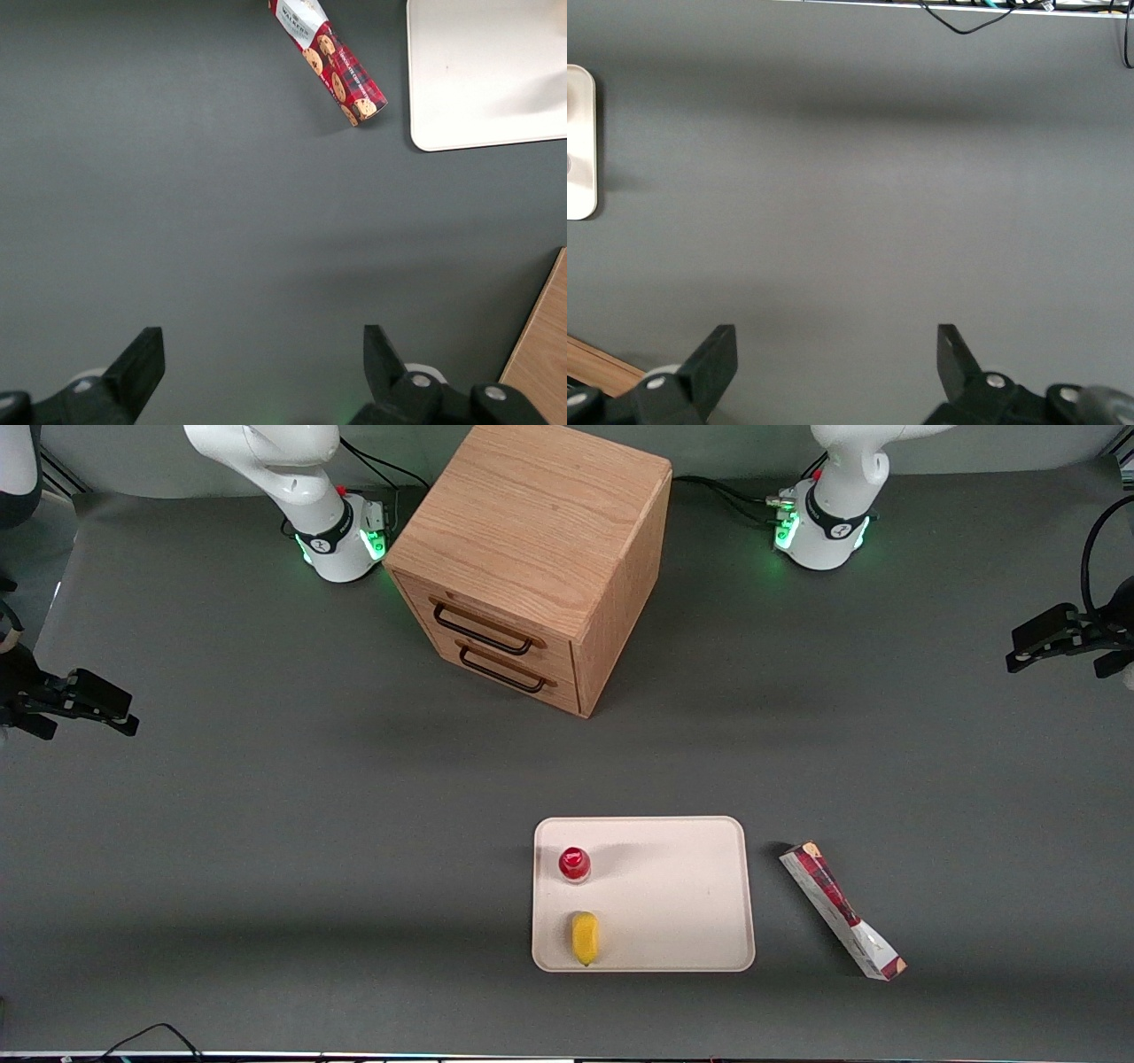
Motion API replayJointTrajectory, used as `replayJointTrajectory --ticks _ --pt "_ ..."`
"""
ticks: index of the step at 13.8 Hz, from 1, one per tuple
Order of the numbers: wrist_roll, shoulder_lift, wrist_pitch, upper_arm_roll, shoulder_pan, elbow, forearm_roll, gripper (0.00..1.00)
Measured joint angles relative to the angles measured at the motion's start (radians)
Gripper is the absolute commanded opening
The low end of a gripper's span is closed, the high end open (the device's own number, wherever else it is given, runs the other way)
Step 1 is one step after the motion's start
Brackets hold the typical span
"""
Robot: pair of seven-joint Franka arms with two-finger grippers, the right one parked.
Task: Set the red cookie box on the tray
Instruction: 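Move the left gripper down toward the red cookie box beside the tray, then close the left gripper on the red cookie box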
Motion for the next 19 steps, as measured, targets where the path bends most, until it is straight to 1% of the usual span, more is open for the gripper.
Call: replayJointTrajectory --ticks 4,6,8,12,14,16,19 --pt "0.004 0.01 0.004 0.0 0.001 -0.013 0.0 1.0" --pt "0.001 0.052 0.021 -0.003 0.001 -0.024 -0.007 1.0" --pt "-0.057 0.138 0.103 -0.01 -0.008 -0.019 -0.013 1.0" --pt "-0.401 0.37 0.263 -0.016 -0.089 0.069 -0.018 1.0" --pt "-0.532 0.482 0.349 -0.016 -0.131 0.129 -0.015 1.0" --pt "-0.608 0.585 0.44 -0.011 -0.159 0.178 0.0 1.0" --pt "-0.64 0.707 0.607 0.022 -0.179 0.206 0.008 1.0"
